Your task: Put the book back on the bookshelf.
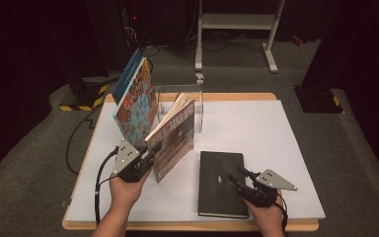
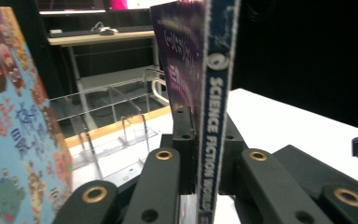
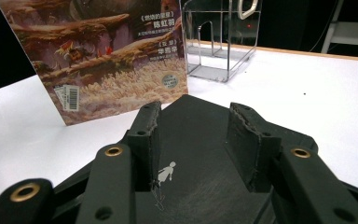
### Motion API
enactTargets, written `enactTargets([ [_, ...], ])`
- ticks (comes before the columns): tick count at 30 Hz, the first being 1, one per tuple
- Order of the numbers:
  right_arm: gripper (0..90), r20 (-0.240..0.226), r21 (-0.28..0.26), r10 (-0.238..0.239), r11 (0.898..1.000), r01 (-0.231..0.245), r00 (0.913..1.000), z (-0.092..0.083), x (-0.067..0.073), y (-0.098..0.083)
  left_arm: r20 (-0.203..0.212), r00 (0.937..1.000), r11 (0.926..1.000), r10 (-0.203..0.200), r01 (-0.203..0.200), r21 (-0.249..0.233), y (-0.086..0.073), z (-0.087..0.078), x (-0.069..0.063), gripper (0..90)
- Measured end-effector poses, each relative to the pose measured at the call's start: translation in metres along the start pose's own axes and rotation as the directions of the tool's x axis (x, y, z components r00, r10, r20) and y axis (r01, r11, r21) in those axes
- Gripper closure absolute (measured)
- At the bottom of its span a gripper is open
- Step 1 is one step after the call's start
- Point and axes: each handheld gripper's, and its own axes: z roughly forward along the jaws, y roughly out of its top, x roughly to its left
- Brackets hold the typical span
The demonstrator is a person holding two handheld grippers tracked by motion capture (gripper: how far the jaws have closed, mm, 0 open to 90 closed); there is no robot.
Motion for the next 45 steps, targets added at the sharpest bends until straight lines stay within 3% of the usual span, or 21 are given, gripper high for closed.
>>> enactTargets([
  [7, 54.6, 0.0, 0.005, 0.011, 1.0, -0.011, 0.9999, 0.0, -0.002, -0.001, 0.009, 0.9999, 0.9999, -0.006, 0.006, 0.015, 0.002, 0.005, 0.005, 74.7],
  [16, 54.5, -0.008, 0.005, 0.014, 1.0, -0.014, 0.9999, 0.0, -0.001, -0.001, 0.014, 0.9997, 0.9997, -0.018, 0.018, 0.016, 0.018, 0.022, 0.009, 71.0],
  [18, 54.5, -0.01, 0.004, 0.015, 1.0, -0.015, 0.9998, 0.0, -0.002, -0.001, 0.014, 0.9991, 0.999, -0.041, 0.04, 0.02, 0.021, 0.024, 0.01, 75.9],
  [21, 54.7, -0.01, 0.002, 0.02, 1.0, -0.02, 0.9998, 0.0, -0.003, -0.001, 0.02, 0.9996, 0.9996, -0.021, 0.02, 0.02, 0.022, 0.026, 0.009, 80.2],
  [28, 54.8, -0.013, -0.001, 0.03, 1.0, -0.03, 0.9995, -0.001, -0.004, -0.002, 0.023, 0.9992, 0.999, -0.032, 0.032, 0.032, 0.024, 0.027, 0.008, 83.5],
  [33, 54.8, -0.014, -0.008, 0.039, 0.999, -0.04, 0.9991, -0.002, -0.006, -0.001, 0.002, 0.9996, 0.999, -0.028, 0.028, 0.036, 0.028, 0.03, 0.009, 83.6],
  [38, 55.0, -0.012, -0.015, 0.061, 0.998, -0.061, 0.9981, -0.003, -0.01, -0.002, -0.023, 0.997, 0.9969, -0.074, 0.074, 0.025, 0.034, 0.03, 0.021, 83.8],
  [45, 55.1, -0.021, -0.024, 0.089, 0.996, -0.089, 0.9958, -0.004, -0.016, -0.002, -0.087, 0.9945, 0.9983, -0.058, 0.058, -0.003, 0.048, 0.029, 0.035, 83.7],
])
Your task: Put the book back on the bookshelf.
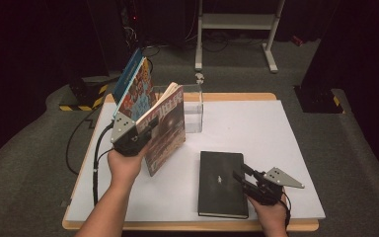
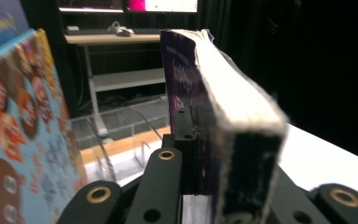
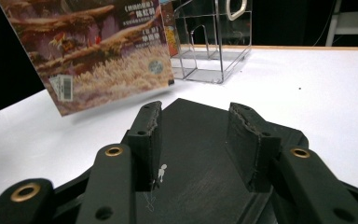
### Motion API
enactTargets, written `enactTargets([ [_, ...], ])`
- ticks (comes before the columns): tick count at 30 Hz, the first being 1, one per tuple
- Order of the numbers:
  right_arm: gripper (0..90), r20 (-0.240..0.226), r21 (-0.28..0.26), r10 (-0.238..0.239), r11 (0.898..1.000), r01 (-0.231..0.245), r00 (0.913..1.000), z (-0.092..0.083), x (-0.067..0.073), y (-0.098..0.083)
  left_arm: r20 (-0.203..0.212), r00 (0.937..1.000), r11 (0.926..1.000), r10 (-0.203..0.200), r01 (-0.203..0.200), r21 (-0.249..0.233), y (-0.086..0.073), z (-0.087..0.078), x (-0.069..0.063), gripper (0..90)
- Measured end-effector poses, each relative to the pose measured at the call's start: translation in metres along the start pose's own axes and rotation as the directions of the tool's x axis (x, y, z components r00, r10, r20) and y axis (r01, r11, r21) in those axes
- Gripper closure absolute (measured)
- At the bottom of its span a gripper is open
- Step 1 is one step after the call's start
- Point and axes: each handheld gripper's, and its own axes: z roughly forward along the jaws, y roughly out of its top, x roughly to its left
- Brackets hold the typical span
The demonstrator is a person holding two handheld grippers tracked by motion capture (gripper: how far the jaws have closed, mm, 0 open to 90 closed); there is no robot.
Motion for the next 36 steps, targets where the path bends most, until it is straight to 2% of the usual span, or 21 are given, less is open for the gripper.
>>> enactTargets([
  [5, 55.1, -0.005, -0.006, 0.006, 1.0, -0.006, 1.0, -0.001, 0.0, 0.0, -0.044, 0.999, 0.9999, -0.012, 0.012, -0.008, 0.008, 0.006, 0.008, 83.7],
  [10, 55.1, -0.01, -0.008, 0.01, 1.0, -0.01, 0.9999, -0.001, -0.001, 0.001, -0.094, 0.9954, 0.9997, 0.018, -0.02, -0.014, 0.014, 0.018, 0.007, 83.7],
  [12, 55.1, -0.011, -0.009, 0.013, 1.0, -0.013, 0.9999, -0.001, -0.001, 0.001, -0.114, 0.9934, 0.9997, 0.015, -0.017, -0.019, 0.015, 0.022, 0.008, 83.7],
  [18, 55.2, -0.012, -0.015, 0.016, 1.0, -0.016, 0.9998, -0.002, -0.002, 0.001, -0.176, 0.9844, 0.9998, 0.009, -0.012, -0.017, 0.017, 0.044, 0.012, 83.8],
  [21, 55.3, -0.014, -0.015, 0.017, 1.0, -0.017, 0.9998, -0.002, -0.002, 0.001, -0.19, 0.9817, 0.9997, -0.004, 0.0, -0.024, 0.017, 0.054, 0.016, 83.7],
  [29, 55.4, -0.016, -0.017, 0.023, 1.0, -0.023, 0.9996, -0.002, -0.003, 0.001, -0.244, 0.9697, 0.9994, 0.011, -0.018, -0.029, 0.014, 0.091, 0.022, 83.7],
  [32, 55.4, -0.014, -0.016, 0.024, 1.0, -0.025, 0.9996, -0.002, -0.004, 0.001, -0.259, 0.9657, 0.9995, 0.019, -0.025, -0.021, 0.011, 0.103, 0.024, 83.7],
  [36, 55.4, -0.013, -0.017, 0.027, 0.999, -0.027, 0.9996, -0.003, -0.005, 0.001, -0.281, 0.9596, 0.9995, 0.01, -0.018, -0.027, 0.006, 0.114, 0.026, 83.7],
])
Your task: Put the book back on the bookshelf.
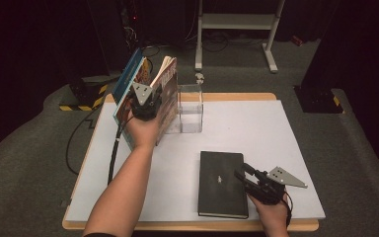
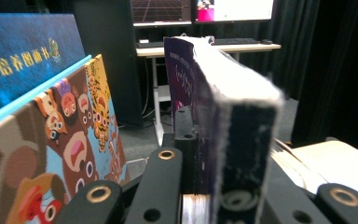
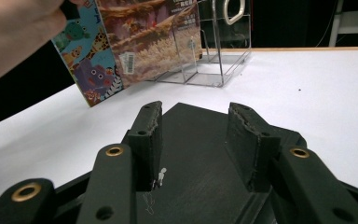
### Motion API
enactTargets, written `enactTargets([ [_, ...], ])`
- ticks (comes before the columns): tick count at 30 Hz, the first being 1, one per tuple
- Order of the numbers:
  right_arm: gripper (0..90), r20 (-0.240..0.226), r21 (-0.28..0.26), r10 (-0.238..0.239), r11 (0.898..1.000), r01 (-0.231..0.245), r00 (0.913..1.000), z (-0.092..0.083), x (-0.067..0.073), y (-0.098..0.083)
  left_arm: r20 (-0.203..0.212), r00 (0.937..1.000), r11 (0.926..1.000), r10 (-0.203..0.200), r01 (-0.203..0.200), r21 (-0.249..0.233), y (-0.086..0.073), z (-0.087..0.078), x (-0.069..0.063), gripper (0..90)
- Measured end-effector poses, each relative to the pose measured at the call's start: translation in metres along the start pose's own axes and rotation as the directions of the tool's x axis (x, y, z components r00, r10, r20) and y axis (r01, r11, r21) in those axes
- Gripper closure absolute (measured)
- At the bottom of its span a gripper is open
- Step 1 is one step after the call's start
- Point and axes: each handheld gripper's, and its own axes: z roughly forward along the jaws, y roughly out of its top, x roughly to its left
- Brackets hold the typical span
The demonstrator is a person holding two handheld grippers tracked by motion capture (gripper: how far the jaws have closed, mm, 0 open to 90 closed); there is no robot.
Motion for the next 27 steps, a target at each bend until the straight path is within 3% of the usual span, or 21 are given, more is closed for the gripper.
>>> enactTargets([
  [11, 55.4, -0.003, 0.004, 0.003, 1.0, -0.002, 1.0, 0.001, -0.001, -0.001, -0.04, 0.9992, 0.9999, -0.009, 0.009, -0.007, -0.005, 0.02, 0.003, 83.7],
  [17, 55.4, -0.003, 0.006, 0.002, 1.0, -0.002, 1.0, 0.001, -0.001, -0.001, -0.056, 0.9983, 0.9998, 0.015, -0.016, -0.014, -0.007, 0.022, 0.003, 83.6],
  [27, 55.3, -0.011, 0.015, -0.001, 1.0, 0.002, 0.9999, 0.003, 0.001, -0.002, -0.06, 0.9982, 1.0, 0.006, -0.007, -0.003, -0.008, 0.021, 0.006, 81.8],
])
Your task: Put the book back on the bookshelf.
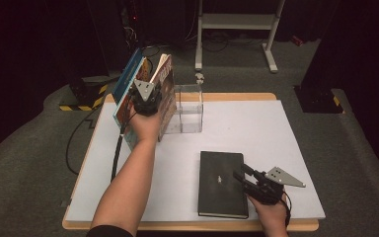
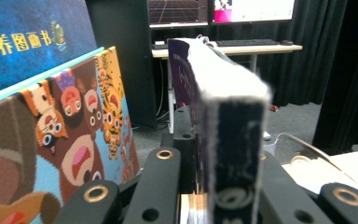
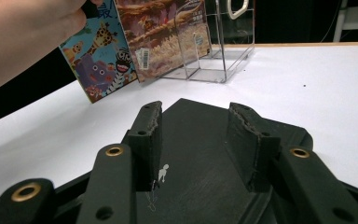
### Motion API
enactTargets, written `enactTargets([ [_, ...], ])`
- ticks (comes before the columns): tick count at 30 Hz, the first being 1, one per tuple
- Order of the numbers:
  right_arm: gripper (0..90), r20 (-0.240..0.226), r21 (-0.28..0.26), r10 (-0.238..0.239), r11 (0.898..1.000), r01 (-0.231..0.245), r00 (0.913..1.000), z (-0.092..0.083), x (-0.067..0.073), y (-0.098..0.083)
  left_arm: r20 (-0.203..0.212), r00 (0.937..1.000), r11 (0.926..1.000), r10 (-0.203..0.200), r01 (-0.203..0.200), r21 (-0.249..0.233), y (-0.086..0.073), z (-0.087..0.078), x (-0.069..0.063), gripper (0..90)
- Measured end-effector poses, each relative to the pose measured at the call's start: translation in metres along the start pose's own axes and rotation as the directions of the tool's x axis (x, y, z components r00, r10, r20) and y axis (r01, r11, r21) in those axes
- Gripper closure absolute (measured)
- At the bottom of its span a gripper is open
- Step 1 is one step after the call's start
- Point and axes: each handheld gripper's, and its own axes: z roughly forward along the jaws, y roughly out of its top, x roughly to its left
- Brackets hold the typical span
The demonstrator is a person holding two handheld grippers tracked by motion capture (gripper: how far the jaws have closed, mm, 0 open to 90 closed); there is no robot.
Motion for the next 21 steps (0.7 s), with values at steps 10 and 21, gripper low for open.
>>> enactTargets([
  [10, 55.1, -0.002, 0.0, -0.001, 1.0, 0.001, 1.0, 0.0, 0.001, 0.0, -0.003, 1.0, 0.9999, 0.007, -0.007, 0.014, -0.001, -0.004, -0.002, 71.4],
  [21, 53.9, -0.006, 0.01, -0.003, 1.0, 0.003, 1.0, 0.002, 0.002, 0.0, 0.017, 0.9998, 0.998, -0.013, 0.012, 0.063, -0.013, -0.019, -0.002, 62.5],
])
